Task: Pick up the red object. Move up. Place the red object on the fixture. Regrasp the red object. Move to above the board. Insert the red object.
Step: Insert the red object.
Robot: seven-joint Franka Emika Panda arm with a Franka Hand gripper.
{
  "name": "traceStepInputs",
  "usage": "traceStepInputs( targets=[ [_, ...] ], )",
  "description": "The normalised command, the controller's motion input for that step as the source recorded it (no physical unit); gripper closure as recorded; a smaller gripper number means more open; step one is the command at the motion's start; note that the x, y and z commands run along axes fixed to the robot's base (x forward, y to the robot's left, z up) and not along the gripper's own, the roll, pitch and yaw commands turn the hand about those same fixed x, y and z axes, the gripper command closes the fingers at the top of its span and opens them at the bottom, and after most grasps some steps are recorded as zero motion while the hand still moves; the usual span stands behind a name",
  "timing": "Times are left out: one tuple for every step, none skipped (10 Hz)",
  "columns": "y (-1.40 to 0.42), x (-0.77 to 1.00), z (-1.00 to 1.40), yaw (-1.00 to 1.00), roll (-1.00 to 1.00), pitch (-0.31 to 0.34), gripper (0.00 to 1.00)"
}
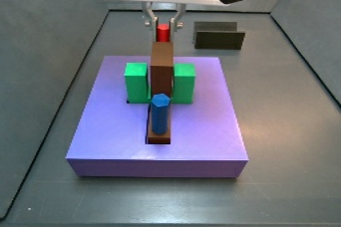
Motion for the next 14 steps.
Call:
traceStepInputs(
  targets=[
    [0.00,0.27,-0.25,-0.11,0.00,0.034,1.00],
    [-0.02,0.04,-0.28,0.00,0.02,0.000,1.00],
    [-0.13,0.16,-0.28,0.00,0.01,0.000,1.00],
    [-0.14,0.11,-0.30,0.00,0.00,0.000,1.00],
    [-0.14,0.06,-0.29,0.00,0.00,0.000,1.00],
    [-0.08,0.01,-0.32,0.00,0.00,0.000,1.00],
    [-0.10,0.03,-0.22,0.00,0.00,0.000,1.00],
    [-0.12,0.00,0.00,0.00,0.00,0.039,1.00],
    [-0.15,-0.23,0.00,-0.01,0.09,0.009,1.00],
    [-0.09,-0.42,0.00,-0.16,0.10,0.014,1.00],
    [-0.15,-0.21,0.03,-0.15,0.02,0.000,1.00],
    [-0.02,0.00,0.00,-0.10,0.00,0.000,1.00],
    [0.01,0.04,-0.44,-0.03,0.17,0.000,1.00],
    [0.19,0.21,-0.64,-0.05,0.19,0.000,1.00]
  ],
)
